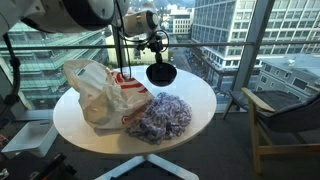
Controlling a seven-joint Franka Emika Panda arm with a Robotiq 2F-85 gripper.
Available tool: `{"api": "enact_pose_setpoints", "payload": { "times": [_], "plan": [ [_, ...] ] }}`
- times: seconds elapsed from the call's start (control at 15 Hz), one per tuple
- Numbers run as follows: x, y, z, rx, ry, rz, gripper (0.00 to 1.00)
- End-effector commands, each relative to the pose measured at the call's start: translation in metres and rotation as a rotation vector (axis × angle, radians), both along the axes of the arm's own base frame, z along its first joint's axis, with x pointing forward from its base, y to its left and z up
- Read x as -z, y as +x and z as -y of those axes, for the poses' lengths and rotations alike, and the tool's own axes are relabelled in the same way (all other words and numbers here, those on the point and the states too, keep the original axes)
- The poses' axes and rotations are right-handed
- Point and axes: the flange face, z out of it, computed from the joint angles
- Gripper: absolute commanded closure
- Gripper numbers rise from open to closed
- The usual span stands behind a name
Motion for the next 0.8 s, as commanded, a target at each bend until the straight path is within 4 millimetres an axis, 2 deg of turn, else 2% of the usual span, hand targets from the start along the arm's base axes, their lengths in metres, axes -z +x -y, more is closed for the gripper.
{"api": "enact_pose_setpoints", "payload": {
  "times": [0.0,0.27,0.33,0.53,0.73],
  "plan": [
    [0.027,0.013,0.018,0.017,0.008,-0.021,0.98],
    [0.065,0.011,0.024,0.032,-0.012,-0.066,0.98],
    [0.069,0.010,0.023,0.035,-0.014,-0.076,0.76],
    [0.070,0.009,0.017,0.033,-0.026,-0.089,0.53],
    [0.054,0.009,0.007,0.030,-0.027,-0.078,0.29]
  ]
}}
